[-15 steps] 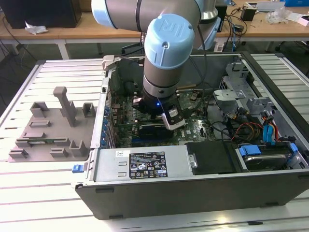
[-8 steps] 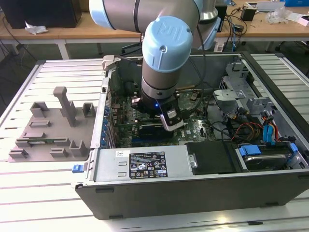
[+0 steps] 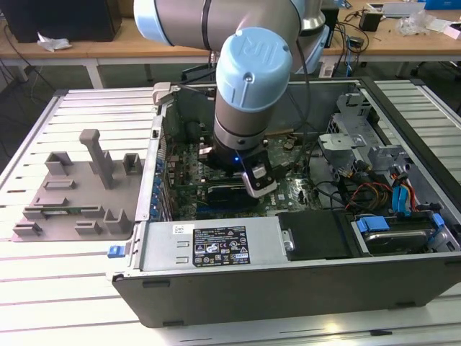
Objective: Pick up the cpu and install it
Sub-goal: 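Install the second cpu locking lever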
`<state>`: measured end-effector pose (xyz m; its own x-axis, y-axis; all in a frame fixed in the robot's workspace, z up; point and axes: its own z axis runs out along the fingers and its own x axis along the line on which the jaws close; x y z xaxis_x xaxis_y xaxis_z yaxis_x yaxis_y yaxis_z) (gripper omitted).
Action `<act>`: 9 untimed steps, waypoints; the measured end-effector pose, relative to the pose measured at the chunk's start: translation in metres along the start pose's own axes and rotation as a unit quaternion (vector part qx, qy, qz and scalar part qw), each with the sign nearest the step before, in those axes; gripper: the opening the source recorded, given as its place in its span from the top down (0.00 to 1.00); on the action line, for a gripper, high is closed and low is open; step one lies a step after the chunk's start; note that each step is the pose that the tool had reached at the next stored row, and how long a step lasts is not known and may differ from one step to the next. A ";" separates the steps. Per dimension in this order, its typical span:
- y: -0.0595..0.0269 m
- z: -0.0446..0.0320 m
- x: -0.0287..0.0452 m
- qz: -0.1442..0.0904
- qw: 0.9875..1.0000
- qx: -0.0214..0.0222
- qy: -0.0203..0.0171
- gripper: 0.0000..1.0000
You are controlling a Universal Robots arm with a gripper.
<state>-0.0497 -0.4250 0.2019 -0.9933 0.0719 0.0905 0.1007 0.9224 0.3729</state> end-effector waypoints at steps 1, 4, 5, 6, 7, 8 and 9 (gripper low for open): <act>-0.0005 -0.0003 -0.0007 0.000 1.000 0.000 0.000 0.89; -0.0012 0.0001 -0.0009 0.000 1.000 0.000 0.000 0.89; -0.0014 0.0005 -0.0009 0.000 1.000 0.000 0.000 0.89; -0.0018 0.0011 -0.0003 0.000 1.000 0.000 0.000 0.89; -0.0020 0.0016 0.0001 0.000 1.000 -0.001 0.000 0.89; -0.0023 0.0022 0.0010 0.000 1.000 -0.001 0.000 0.89; -0.0026 0.0028 0.0018 0.000 1.000 -0.002 0.000 0.89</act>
<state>-0.0519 -0.4262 0.1986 -0.9932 0.0727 0.0906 0.1017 0.9211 0.3758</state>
